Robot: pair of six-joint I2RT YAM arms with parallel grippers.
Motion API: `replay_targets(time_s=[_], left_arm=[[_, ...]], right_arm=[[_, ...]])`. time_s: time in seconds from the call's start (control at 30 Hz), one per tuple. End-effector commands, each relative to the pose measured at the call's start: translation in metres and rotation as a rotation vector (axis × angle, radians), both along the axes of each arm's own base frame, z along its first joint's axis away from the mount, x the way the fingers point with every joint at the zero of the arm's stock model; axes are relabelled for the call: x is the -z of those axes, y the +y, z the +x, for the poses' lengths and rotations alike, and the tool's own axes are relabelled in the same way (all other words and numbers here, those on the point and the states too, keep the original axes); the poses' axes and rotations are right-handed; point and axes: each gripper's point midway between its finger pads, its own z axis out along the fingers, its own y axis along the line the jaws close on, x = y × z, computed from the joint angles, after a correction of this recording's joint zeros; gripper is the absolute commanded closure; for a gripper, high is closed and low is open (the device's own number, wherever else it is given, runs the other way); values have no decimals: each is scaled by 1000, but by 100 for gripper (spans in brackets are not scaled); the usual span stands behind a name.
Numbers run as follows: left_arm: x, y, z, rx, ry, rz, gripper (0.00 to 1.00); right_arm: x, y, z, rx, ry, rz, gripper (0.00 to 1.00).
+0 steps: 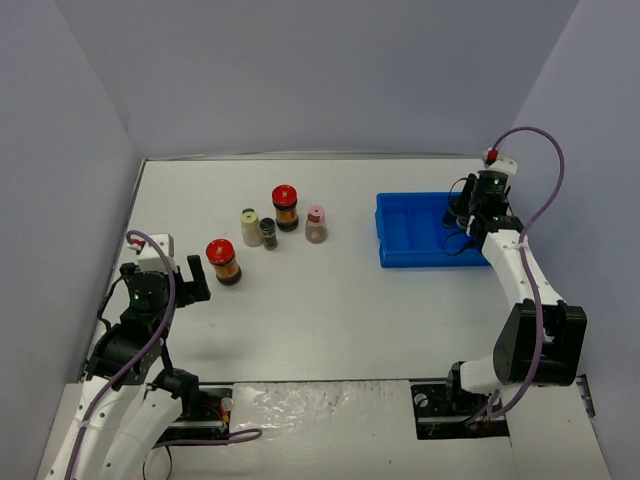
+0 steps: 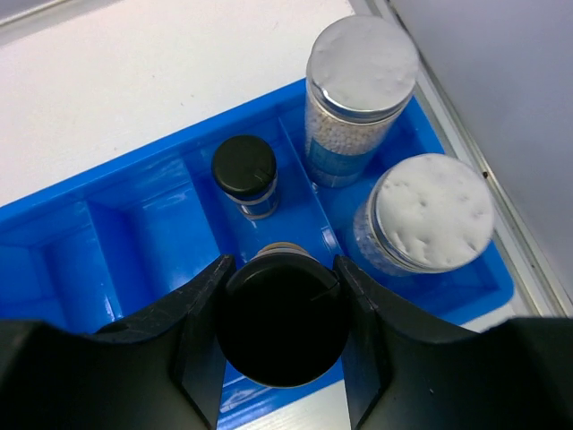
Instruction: Organize the condiment bottles
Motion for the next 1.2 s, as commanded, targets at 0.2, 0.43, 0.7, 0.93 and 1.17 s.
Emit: replay_targets(time_s=[0.2,0.43,0.7,0.93,1.17], left_arm=[[-22,0,10,-4,-76,-7,3],[-22,0,10,-5,-74,-4,3],[-20,-1,12,1,-64,2,3],[-19,-3,13,10,-63,3,3],[-18,-6,14,30,-61,-1,3]], right_arm=[[21,0,38,-9,-79,2,100],[42,-3,45,-17,-67,-5,100],[62,-5,49,-23,-39,-6,98],[75,-5,48,-22,-10,-3,69],[78,-5,46,-20,9,-11,43]])
